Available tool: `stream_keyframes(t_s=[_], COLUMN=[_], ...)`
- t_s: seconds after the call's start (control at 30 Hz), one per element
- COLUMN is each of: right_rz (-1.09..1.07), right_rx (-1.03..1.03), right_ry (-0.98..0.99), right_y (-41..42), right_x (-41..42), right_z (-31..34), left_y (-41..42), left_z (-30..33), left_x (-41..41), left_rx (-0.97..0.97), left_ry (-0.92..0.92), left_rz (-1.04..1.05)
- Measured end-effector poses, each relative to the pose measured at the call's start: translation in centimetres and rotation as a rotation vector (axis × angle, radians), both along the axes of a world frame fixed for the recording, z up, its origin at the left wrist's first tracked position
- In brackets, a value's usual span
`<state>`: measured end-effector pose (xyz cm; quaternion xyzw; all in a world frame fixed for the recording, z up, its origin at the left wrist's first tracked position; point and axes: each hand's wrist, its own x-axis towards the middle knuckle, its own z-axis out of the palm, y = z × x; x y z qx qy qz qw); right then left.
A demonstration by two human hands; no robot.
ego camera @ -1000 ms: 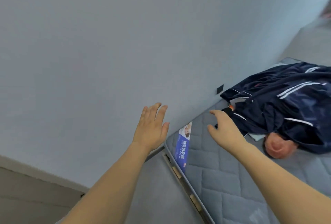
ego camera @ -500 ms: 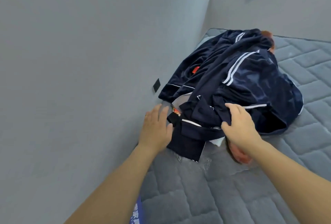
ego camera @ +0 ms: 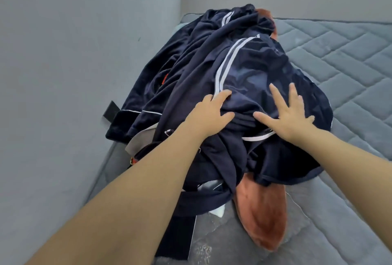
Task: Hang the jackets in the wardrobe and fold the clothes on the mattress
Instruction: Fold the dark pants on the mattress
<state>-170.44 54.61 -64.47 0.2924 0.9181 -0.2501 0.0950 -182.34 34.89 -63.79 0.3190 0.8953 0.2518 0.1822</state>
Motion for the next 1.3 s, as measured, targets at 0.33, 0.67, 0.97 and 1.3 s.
stream_keyframes(t_s=[0.33, 0.67, 0.97, 1.3], right_rz=[-0.156, -0.13, -0.166, 0.001], right_rx=[0.073, 0.264, 0.399, 0.481], right_ry=[-0.11, 0.173, 0.236, -0.072], right_y=[4.7, 4.7, 5.1, 2.4], right_x=[-1.7, -1.3, -1.0, 9.2], right_z=[-13.5, -17.3, -17.6, -15.4], left_y=[2.0, 2.1, 1.7, 1.2], left_z=[-13.2, -16.9, -17.5, -14.9], left_x=[0.5, 1.1, 0.9, 2.6], left_rx=[-0.326, -0.172, -0.108, -0.068], left_ry=[0.571, 0.77, 0.851, 0.955], left_rz=[0.112, 0.183, 0.185, -0.006])
